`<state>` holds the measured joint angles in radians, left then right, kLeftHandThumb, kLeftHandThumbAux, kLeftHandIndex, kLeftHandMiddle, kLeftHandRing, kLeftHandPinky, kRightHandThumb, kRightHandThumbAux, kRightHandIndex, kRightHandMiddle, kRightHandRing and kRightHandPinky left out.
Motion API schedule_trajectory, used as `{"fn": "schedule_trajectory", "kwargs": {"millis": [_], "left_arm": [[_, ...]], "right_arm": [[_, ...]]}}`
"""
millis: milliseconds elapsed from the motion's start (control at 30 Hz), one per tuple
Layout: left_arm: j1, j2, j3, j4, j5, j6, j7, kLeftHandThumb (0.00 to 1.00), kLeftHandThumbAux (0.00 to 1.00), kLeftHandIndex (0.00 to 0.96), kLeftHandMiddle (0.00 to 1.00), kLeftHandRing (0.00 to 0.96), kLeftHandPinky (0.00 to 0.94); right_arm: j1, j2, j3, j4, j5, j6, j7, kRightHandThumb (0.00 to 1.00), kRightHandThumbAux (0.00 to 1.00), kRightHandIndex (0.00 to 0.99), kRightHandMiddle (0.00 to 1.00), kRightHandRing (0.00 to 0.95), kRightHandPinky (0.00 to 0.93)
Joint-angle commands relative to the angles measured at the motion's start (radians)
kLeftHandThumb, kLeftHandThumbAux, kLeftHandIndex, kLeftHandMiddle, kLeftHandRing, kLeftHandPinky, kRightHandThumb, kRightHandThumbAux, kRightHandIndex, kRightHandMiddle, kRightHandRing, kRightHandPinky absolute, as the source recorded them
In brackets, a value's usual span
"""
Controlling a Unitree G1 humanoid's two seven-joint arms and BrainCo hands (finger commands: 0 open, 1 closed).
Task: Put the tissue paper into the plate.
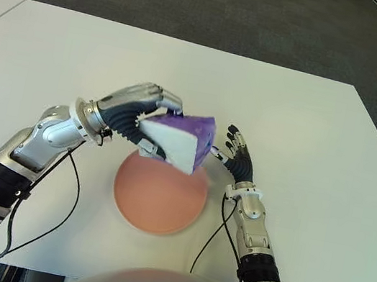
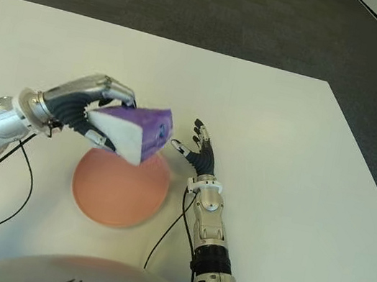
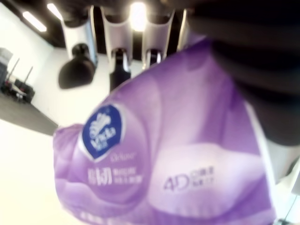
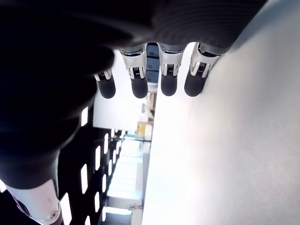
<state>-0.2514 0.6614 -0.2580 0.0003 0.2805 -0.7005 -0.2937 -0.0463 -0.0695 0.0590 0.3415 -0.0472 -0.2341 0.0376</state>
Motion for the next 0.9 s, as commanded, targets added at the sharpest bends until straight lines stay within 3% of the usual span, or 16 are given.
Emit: {"fn": "schedule_trajectory", "kwargs": {"millis": [33, 433, 800, 900], "left_arm": [[0.024, 0.023, -0.013, 0.037, 0.084, -0.012, -0.038, 0.752, 0.695, 0.444, 0.835, 0.838, 0.783], [0.020, 0.040, -0.038, 0.054, 0.174, -0.029, -0.102, 0.753, 0.696, 0.444, 0.836, 0.839, 0.779], [0.086, 0.043, -0.038, -0.078, 0.299, 0.160, -0.156, 0.755, 0.696, 0.444, 0.840, 0.837, 0.789], [0.100, 0.052, -0.034, -0.127, 0.310, 0.206, -0.179, 0.755, 0.696, 0.443, 0.837, 0.834, 0.793]], "right_arm": [[0.053, 0.014, 0.020, 0.070, -0.008, 0.073, 0.017, 0.000, 0.719, 0.000, 0.000, 0.000, 0.000], [0.051, 0.018, 0.018, 0.073, -0.005, 0.074, 0.013, 0.000, 0.721, 0.000, 0.000, 0.000, 0.000], [0.040, 0.026, 0.014, 0.100, -0.002, 0.061, 0.010, 0.000, 0.733, 0.000, 0.000, 0.000, 0.000], [0.028, 0.025, 0.011, 0.141, 0.002, 0.016, 0.017, 0.000, 0.723, 0.000, 0.000, 0.000, 0.000]]}}
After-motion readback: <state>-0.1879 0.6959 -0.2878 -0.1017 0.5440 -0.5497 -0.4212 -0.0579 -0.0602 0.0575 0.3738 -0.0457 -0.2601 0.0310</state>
